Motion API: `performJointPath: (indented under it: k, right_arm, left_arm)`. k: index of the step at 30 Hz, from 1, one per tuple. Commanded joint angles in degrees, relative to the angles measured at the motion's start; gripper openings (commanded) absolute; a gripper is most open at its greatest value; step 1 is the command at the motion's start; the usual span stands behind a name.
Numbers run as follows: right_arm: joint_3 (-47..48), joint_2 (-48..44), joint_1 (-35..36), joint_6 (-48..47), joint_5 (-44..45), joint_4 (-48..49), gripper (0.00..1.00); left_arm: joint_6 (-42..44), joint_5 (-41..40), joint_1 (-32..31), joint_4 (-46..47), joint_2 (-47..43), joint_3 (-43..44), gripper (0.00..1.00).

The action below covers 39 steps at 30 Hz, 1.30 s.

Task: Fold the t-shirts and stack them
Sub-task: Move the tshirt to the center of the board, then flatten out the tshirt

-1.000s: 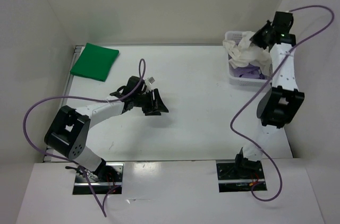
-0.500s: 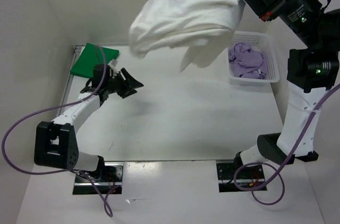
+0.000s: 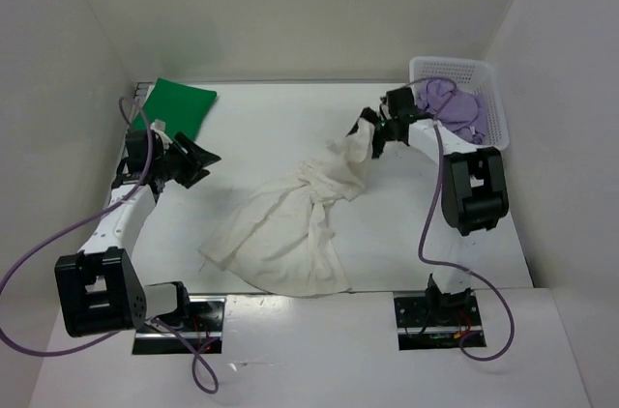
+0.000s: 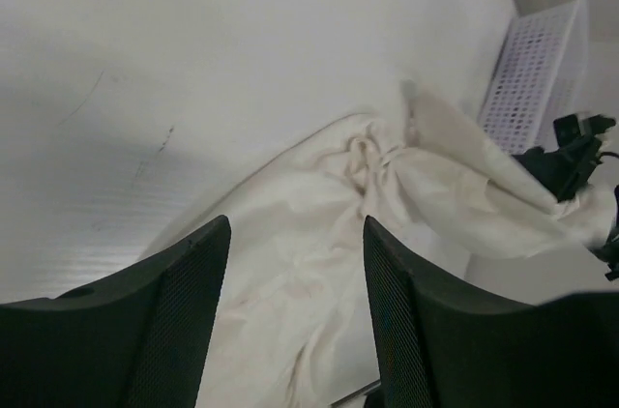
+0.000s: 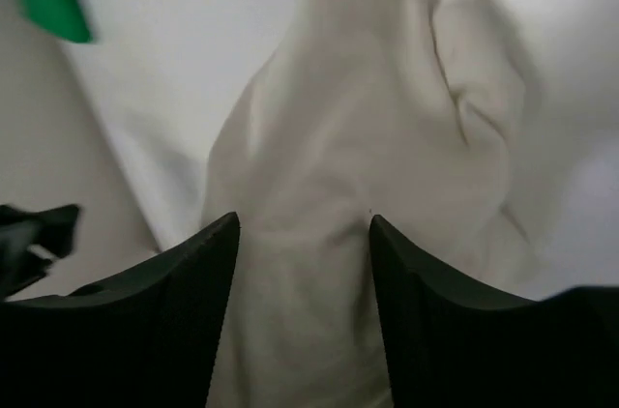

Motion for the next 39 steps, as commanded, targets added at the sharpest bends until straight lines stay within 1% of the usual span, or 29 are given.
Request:
performJointPath:
  k: [1,3,6,8,9,11,12,14,15,16,17,19,20,21,23,24,25,28,29,30,31,32,33,34,35,36,37,38,39]
  right_arm:
    - [-1.46,-11.23,0.46,-3.63,9.62,-4.52,0.64]
    - [-6.65,-16.06,0.46,-3.62,12.11,-5.57,0.67]
    - [-12.97,-20.99,0.46,-4.15,15.19,-8.20,0.68]
    - [-19.01,-24.14,0.46,-4.15,15.73,-8.21,0.68]
    - [-20.71,-24.86,0.46,-4.15,16.51,-8.82,0.68]
    - [-24.22,-25.91,0.46,-4.15,19.41,-9.36,0.68]
    - [-24.94,-26.96,0.46,-4.15,19.94,-10.14,0.68]
    - [-26.70,-28.11,0.98,-3.62,19.42,-10.85,0.68]
    - [-26.70,-29.16,0.99,-3.62,19.42,-12.85,0.69]
    - [-27.40,-29.78,0.99,-3.62,19.42,-13.57,0.69]
    - [-28.19,-30.40,1.77,-3.62,20.72,-14.36,0.72]
    - [-29.59,-31.54,3.44,-3.62,20.74,-15.51,0.74]
    - [-29.60,-31.54,4.49,-3.01,19.87,-15.51,0.77]
    - [-29.60,-30.33,7.38,-3.01,19.16,-15.51,0.77]
    - [-30.12,-28.30,10.55,-0.99,18.55,-14.02,0.78]
    - [-30.13,-25.77,12.83,-0.99,18.54,-13.40,0.78]
    - [-30.13,-24.53,12.85,-0.20,18.02,-11.66,0.78]
    - [-29.43,-20.83,12.85,1.12,18.09,-7.60,0.59]
    - [-27.51,-19.86,12.85,1.12,19.67,-7.60,0.41]
    - [-26.36,-17.68,12.85,1.12,20.81,-7.08,0.31]
    - [-25.04,-16.61,12.85,0.43,21.61,-7.07,0.23]
    - [-22.07,-15.65,12.85,-0.45,22.75,-7.07,0.11]
    - [-20.82,-14.77,11.81,-0.46,23.63,-7.07,0.05]
    - [-19.77,-13.19,11.02,-0.46,24.25,-7.07,0.02]
    - [-17.41,-12.48,10.14,-1.24,24.25,-7.59,0.00]
    - [-16.17,-11.86,9.26,-1.25,23.73,-7.60,0.00]
    - [-15.11,-11.33,7.95,-1.25,25.03,-8.21,0.00]
    - [-13.01,-11.33,7.93,-1.86,25.91,-9.52,0.00]
    - [-11.68,-11.33,6.98,-2.56,26.44,-10.75,0.00]
  left_arm:
    - [6.75,-3.51,-2.06,-5.99,-1.80,0.62,0.65]
    - [10.00,-5.55,-5.75,-8.46,-1.81,0.63,0.65]
    - [11.59,-9.15,-10.92,-12.68,-1.81,-0.15,0.71]
    - [10.99,-11.70,-13.31,-14.01,-2.42,-1.47,0.74]
    - [10.28,-12.32,-15.75,-14.62,-2.42,-3.13,0.76]
    - [8.96,-14.86,-19.10,-14.63,-2.42,-3.15,0.80]
    - [7.57,-15.49,-21.73,-14.63,-1.20,-3.67,0.81]
    - [7.02,-15.49,-23.50,-14.02,0.47,-4.38,0.84]
    - [7.02,-15.49,-25.08,-14.01,2.91,-4.38,0.84]
    - [7.02,-16.45,-25.88,-14.01,4.24,-4.38,0.84]
    - [7.02,-18.20,-26.58,-14.01,5.21,-4.90,0.84]
    - [7.02,-18.22,-27.72,-11.82,7.41,-4.91,0.75]
    - [6.42,-18.22,-27.73,-9.90,8.46,-4.91,0.60]
    - [6.41,-18.22,-28.34,-8.84,9.17,-4.91,0.50]
    - [5.79,-19.61,-28.35,-6.73,11.80,-3.34,0.30]
    - [5.79,-20.58,-28.35,-6.72,12.86,-2.19,0.17]
    - [6.32,-21.90,-28.35,-6.72,14.09,-0.62,0.13]
    - [8.34,-23.75,-24.67,-5.49,22.15,7.37,0.03]
    - [8.34,-24.45,-23.61,-5.49,23.93,9.83,0.01]
    - [9.82,-24.98,-21.43,-5.49,25.77,15.08,0.00]
    - [9.84,-25.59,-20.45,-5.49,29.36,17.83,0.00]
    - [10.62,-26.38,-19.48,-5.49,31.31,20.55,0.00]
    - [11.41,-27.00,-18.60,-5.49,33.15,23.45,0.00]
    - [11.94,-27.01,-17.11,-6.53,37.09,26.35,0.00]
    - [11.95,-27.96,-16.49,-7.32,39.04,32.99,0.00]
    - [12.73,-28.49,-15.96,-9.16,40.98,36.54,0.00]
    - [13.43,-28.50,-15.43,-10.40,44.56,40.14,0.00]
    - [13.44,-27.72,-15.43,-11.71,45.90,43.57,0.00]
    - [14.14,-24.49,-15.43,-14.08,46.70,49.00,0.00]
